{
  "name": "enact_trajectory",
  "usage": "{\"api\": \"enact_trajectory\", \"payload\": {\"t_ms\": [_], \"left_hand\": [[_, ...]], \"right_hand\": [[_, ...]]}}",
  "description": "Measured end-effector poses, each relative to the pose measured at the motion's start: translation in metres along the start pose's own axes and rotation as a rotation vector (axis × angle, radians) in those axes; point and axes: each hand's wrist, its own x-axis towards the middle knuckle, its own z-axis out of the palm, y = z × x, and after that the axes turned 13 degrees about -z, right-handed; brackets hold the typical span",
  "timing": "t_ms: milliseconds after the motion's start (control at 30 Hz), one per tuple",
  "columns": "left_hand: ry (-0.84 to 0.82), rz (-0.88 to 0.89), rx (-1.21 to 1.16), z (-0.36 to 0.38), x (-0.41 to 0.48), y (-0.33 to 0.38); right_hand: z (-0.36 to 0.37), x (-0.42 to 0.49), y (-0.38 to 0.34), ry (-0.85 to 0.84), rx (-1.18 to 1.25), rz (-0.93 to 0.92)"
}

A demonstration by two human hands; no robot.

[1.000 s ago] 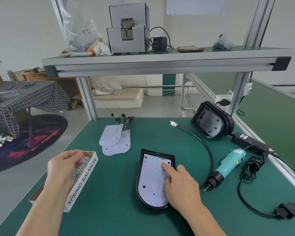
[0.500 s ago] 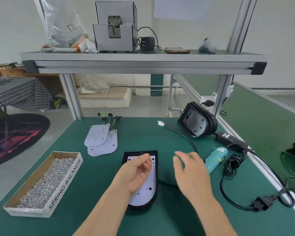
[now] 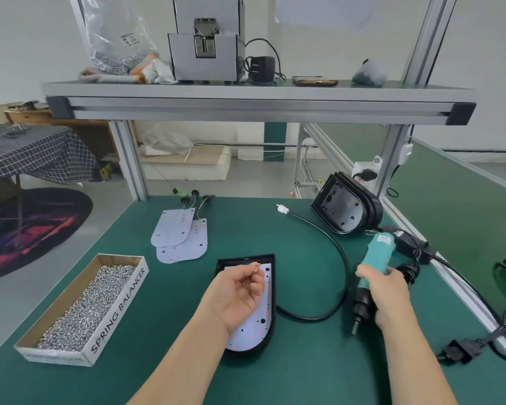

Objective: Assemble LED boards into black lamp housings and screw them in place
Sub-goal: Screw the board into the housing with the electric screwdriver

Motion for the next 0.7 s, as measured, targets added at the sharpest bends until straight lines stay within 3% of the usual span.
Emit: {"api": "enact_trajectory", "payload": {"t_ms": [133,267,333,433,567,700], "left_hand": [[-0.005,-0.041,0.024,-0.001,0.000,-0.001],[-0.021,-0.052,0.010,-0.002,0.002,-0.002],[-0.023,-0.053,-0.001,-0.002,0.003,-0.001],[-0.036,-0.052,-0.032,-0.003,0.003,-0.001],[-0.049,-0.040,-0.046,-0.004,0.004,0.001],[-0.048,-0.034,-0.037,-0.006,0.004,0.002]], "right_hand": [[0.000,-0.015,-0.012,-0.077,0.525,-0.043],[0.002,-0.033,-0.035,-0.402,1.000,-0.086],[0.009,-0.038,-0.050,-0.473,1.151,-0.042],[0.034,-0.047,-0.071,-0.294,1.143,-0.057],[0.070,-0.055,-0.090,0.022,1.103,-0.213],[0.091,-0.057,-0.101,0.160,0.983,-0.364]]}}
